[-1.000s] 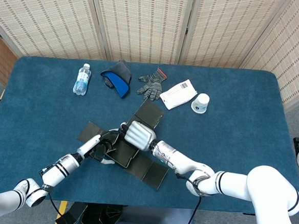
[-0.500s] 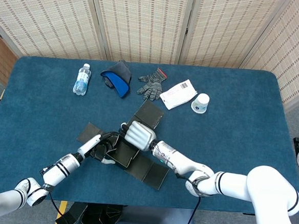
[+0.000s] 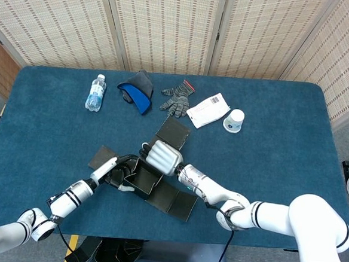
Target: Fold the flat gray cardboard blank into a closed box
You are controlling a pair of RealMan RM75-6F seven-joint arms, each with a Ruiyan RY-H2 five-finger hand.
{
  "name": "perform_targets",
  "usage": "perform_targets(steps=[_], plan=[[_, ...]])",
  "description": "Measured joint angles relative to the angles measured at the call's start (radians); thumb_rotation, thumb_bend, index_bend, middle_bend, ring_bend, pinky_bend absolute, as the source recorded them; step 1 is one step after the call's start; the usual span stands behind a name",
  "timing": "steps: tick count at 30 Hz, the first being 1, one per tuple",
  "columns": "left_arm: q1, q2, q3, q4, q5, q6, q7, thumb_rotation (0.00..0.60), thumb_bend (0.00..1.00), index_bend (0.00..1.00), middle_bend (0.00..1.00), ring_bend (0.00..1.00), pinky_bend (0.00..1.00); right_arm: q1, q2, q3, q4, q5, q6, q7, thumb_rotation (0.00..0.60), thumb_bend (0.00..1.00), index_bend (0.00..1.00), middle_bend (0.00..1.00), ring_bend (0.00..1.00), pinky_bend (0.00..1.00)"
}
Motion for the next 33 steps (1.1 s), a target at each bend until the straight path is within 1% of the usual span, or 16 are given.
perform_targets(steps=[2, 8, 12, 16, 20, 24, 28, 33], plan=[[0.002, 0.0, 0.0, 0.001, -0.002, 0.001, -0.001, 0.6, 0.1, 0.24, 0.24, 0.51, 0.59, -0.005, 0.0, 0.004, -0.003, 0.005, 0.008, 0.009, 0.6, 0.15, 0.0, 0.15, 0.79, 0.9], [0.013, 0.003, -0.003, 0.003, -0.014, 0.003, -0.003, 0.6, 0.1, 0.24, 0.25, 0.51, 0.59, -0.025, 0.006, 0.03, -0.032, 0.033, 0.025, 0.077, 0.6, 0.13, 0.0, 0.12, 0.78, 0.9], [0.022, 0.017, -0.003, 0.0, -0.021, 0.005, -0.001, 0.6, 0.1, 0.24, 0.25, 0.51, 0.59, -0.053, 0.03, 0.057, -0.091, 0.047, 0.06, 0.153, 0.6, 0.13, 0.0, 0.12, 0.78, 0.9], [0.035, 0.038, -0.005, -0.015, -0.033, 0.006, -0.004, 0.6, 0.1, 0.24, 0.25, 0.51, 0.59, -0.097, 0.069, 0.061, -0.157, 0.035, 0.104, 0.218, 0.6, 0.13, 0.0, 0.12, 0.78, 0.9], [0.048, 0.067, -0.006, -0.039, -0.045, 0.006, -0.017, 0.6, 0.1, 0.23, 0.25, 0.5, 0.59, -0.157, 0.103, 0.042, -0.209, -0.016, 0.165, 0.292, 0.6, 0.13, 0.0, 0.12, 0.78, 0.9], [0.058, 0.099, -0.009, -0.067, -0.055, 0.004, -0.037, 0.6, 0.1, 0.23, 0.25, 0.5, 0.59, -0.231, 0.129, 0.005, -0.241, -0.095, 0.248, 0.378, 0.6, 0.13, 0.0, 0.12, 0.78, 0.9], [0.065, 0.138, -0.016, -0.1, -0.067, -0.001, -0.07, 0.6, 0.1, 0.23, 0.25, 0.49, 0.59, -0.304, 0.146, -0.029, -0.25, -0.155, 0.326, 0.458, 0.6, 0.13, 0.0, 0.12, 0.78, 0.9], [0.069, 0.185, -0.029, -0.131, -0.082, -0.013, -0.099, 0.6, 0.1, 0.23, 0.25, 0.49, 0.59, -0.384, 0.166, -0.054, -0.245, -0.207, 0.412, 0.55, 0.6, 0.1, 0.0, 0.13, 0.78, 0.9]])
